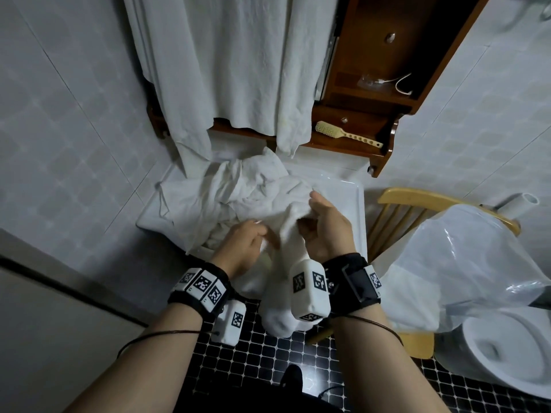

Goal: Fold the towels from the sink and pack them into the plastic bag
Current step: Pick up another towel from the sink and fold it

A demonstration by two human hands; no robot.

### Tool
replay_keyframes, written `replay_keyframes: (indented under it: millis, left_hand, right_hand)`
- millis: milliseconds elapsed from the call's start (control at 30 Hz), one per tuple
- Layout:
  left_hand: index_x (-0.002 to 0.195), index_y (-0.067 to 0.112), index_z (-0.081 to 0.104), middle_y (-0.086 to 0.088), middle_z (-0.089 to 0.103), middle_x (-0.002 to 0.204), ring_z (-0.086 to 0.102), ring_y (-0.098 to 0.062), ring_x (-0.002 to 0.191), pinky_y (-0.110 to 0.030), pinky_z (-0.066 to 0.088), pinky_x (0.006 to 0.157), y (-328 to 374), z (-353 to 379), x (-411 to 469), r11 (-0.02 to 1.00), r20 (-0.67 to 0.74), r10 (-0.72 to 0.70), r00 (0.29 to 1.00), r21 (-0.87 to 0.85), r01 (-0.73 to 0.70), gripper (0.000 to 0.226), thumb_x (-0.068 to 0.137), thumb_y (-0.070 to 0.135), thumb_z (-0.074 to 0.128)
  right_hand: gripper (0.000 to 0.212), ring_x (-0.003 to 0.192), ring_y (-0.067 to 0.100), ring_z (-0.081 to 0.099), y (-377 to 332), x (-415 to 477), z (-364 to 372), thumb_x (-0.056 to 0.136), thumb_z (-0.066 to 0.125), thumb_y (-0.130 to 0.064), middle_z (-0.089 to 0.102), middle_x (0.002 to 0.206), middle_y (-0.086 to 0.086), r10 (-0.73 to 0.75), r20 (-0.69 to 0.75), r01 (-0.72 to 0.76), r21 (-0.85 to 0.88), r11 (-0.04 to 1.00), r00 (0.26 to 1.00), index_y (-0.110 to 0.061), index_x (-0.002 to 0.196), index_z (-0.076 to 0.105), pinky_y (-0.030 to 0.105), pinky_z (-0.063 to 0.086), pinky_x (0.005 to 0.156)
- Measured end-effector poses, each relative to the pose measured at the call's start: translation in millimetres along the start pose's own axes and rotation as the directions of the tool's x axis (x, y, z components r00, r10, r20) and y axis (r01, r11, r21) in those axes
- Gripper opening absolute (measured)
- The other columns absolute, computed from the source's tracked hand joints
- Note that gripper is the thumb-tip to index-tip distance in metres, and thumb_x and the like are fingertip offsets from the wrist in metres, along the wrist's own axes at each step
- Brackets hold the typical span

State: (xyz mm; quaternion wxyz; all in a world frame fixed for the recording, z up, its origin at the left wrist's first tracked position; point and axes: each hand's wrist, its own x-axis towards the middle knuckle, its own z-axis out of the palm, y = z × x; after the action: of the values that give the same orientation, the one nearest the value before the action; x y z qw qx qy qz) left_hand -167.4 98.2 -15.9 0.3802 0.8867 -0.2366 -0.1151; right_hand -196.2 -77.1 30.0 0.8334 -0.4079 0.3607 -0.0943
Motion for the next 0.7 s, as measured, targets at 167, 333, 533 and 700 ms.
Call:
replay_keyframes:
  millis: [167, 333, 533, 700]
  left_hand:
    - [0.082, 0.023, 0.073, 0.007, 0.068, 0.097, 0.061, -0.001, 0.086, -0.016, 0.041, 0.070, 2.5, 4.0, -2.7, 0.983, -0.002, -0.081, 0.997, -0.164, 0.079, 0.028, 0.090, 0.049, 0.068]
    - [0.126, 0.022, 0.066, 0.003, 0.061, 0.125, 0.059, -0.016, 0.116, -0.034, 0.049, 0.099, -2.4, 5.2, 2.7, 0.995, 0.122, -0.097, 0.988, 0.012, 0.096, 0.073, 0.069, 0.062, 0.086]
    - [0.125, 0.037, 0.051, 0.020, 0.060, 0.117, 0.060, -0.006, 0.114, -0.024, 0.050, 0.099, -15.9, 8.4, 0.3, 0.996, 0.386, -0.084, 0.919, 0.072, 0.061, 0.059, 0.077, 0.018, 0.080]
    - [0.115, 0.028, 0.053, 0.016, 0.062, 0.105, 0.062, -0.004, 0.097, -0.009, 0.048, 0.080, -11.6, 4.9, 5.5, 0.998, 0.414, -0.055, 0.909, -0.013, 0.066, 0.048, 0.077, 0.014, 0.078]
  right_hand:
    - [0.025, 0.095, 0.031, 0.075, -4.0, -16.2, 2.8, 0.106, 0.053, 0.000, 0.074, 0.110, 0.021, -0.010, 0.220, 0.009, 0.005, 1.000, 0.975, 0.007, 0.125, 0.069, 0.040, 0.064, 0.091]
    - [0.027, 0.105, 0.038, 0.072, -9.7, -20.5, -0.5, 0.105, 0.054, 0.000, 0.070, 0.123, 0.032, -0.092, 0.246, 0.071, 0.095, 0.993, 0.965, 0.006, 0.127, 0.067, 0.045, 0.062, 0.095]
    - [0.026, 0.100, 0.036, 0.071, -20.0, -20.4, -7.9, 0.105, 0.055, -0.001, 0.071, 0.109, 0.026, -0.118, 0.293, 0.102, 0.071, 0.992, 0.949, 0.009, 0.126, 0.068, 0.045, 0.064, 0.090]
    - [0.027, 0.093, 0.033, 0.072, -14.5, -19.7, -7.1, 0.105, 0.054, -0.001, 0.070, 0.105, 0.024, -0.093, 0.302, 0.098, -0.002, 0.995, 0.949, 0.011, 0.125, 0.067, 0.046, 0.064, 0.090]
